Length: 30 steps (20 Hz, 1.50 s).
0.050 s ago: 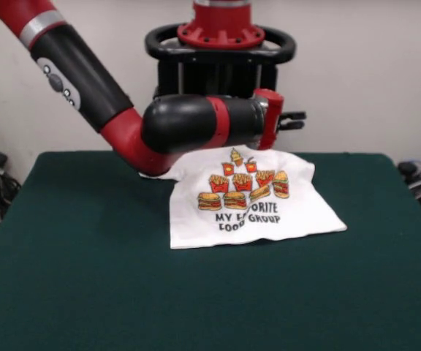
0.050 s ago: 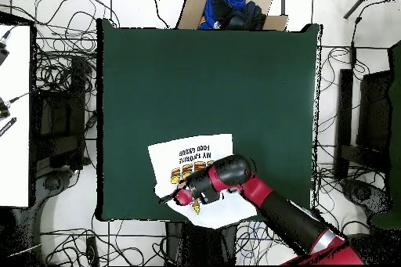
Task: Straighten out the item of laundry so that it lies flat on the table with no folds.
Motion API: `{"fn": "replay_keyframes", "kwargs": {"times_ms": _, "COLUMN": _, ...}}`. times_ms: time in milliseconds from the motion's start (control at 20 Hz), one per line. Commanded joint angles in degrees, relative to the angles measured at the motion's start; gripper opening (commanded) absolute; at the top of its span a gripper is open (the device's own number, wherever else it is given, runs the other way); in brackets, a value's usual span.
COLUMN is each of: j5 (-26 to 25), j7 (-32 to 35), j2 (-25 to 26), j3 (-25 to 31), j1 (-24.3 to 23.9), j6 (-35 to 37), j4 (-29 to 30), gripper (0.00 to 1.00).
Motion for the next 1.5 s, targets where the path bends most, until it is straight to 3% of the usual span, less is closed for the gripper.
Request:
{"fn": "replay_keyframes", "kwargs": {"times_ms": 50, "j5": 1.0, "j7": -3.5, "j2": -2.2, "j3": 5.6, "j1": 0.8, "j6": 1.1, "j4": -2.6, "gripper": 0.00}}
{"fn": "replay_keyframes", "kwargs": {"times_ms": 300, "j5": 0.4, "j7": -1.7, "j2": -5.2, "j3": 6.6, "j1": 1.4, "j6": 0.7, "j4": -1.2, "gripper": 0.00}}
{"fn": "replay_keyframes", "kwargs": {"times_ms": 500, "j5": -3.4, "j7": -1.7, "j2": -10.2, "j3": 7.8, "j1": 2.6, "j6": -2.4, "j4": 0.0, "gripper": 0.00}}
{"fn": "replay_keyframes", "kwargs": {"times_ms": 850, "j5": -18.2, "j7": -2.1, "j2": -23.2, "j3": 12.3, "j1": 3.3, "j6": -15.5, "j4": 3.2, "gripper": 0.00}}
{"fn": "replay_keyframes", "kwargs": {"times_ms": 1150, "j5": -22.2, "j7": 0.4, "j2": -27.7, "j3": 10.8, "j1": 4.9, "j6": -17.5, "j4": 3.7, "gripper": 0.00}}
{"fn": "replay_keyframes", "kwargs": {"times_ms": 1500, "j5": -22.0, "j7": 1.0, "j2": -31.1, "j3": 9.4, "j1": 6.7, "j6": -20.0, "j4": 3.4, "gripper": 0.00}}
